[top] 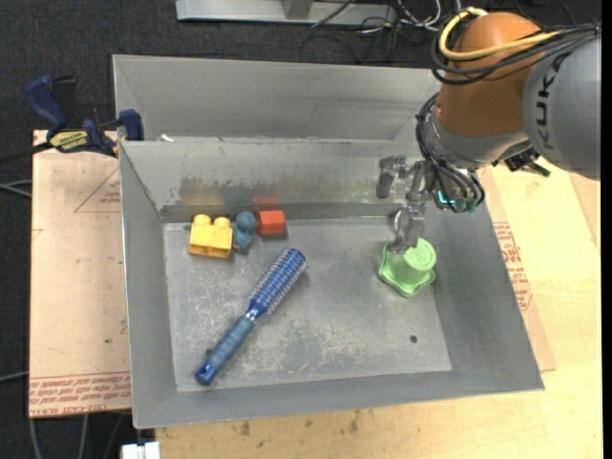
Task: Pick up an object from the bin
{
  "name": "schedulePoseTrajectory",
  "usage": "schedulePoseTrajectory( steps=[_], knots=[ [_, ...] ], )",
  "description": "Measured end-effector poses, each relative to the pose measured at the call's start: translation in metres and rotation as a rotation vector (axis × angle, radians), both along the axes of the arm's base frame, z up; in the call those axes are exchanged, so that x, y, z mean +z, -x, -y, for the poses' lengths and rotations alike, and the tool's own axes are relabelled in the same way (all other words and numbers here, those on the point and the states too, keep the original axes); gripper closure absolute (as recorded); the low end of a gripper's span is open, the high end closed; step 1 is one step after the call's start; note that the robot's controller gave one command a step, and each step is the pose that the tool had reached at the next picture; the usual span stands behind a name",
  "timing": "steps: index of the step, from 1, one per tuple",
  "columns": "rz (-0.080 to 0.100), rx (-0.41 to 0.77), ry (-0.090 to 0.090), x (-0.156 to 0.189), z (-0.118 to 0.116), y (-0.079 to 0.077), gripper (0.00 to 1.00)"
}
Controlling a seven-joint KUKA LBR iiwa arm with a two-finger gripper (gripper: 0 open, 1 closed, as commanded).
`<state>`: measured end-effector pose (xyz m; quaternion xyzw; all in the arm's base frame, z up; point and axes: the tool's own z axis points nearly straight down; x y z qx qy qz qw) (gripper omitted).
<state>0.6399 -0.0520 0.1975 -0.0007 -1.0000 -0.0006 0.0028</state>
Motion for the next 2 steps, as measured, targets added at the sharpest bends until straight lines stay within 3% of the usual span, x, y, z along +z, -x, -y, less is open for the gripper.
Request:
schedulePoseTrajectory(
  steps=[1,2],
  knots=[
    [0.003,0.188,0.001,-0.081,0.104,0.013,0.00],
    [0.008,0.676,0.000,-0.127,0.060,0.008,0.00]
  ],
)
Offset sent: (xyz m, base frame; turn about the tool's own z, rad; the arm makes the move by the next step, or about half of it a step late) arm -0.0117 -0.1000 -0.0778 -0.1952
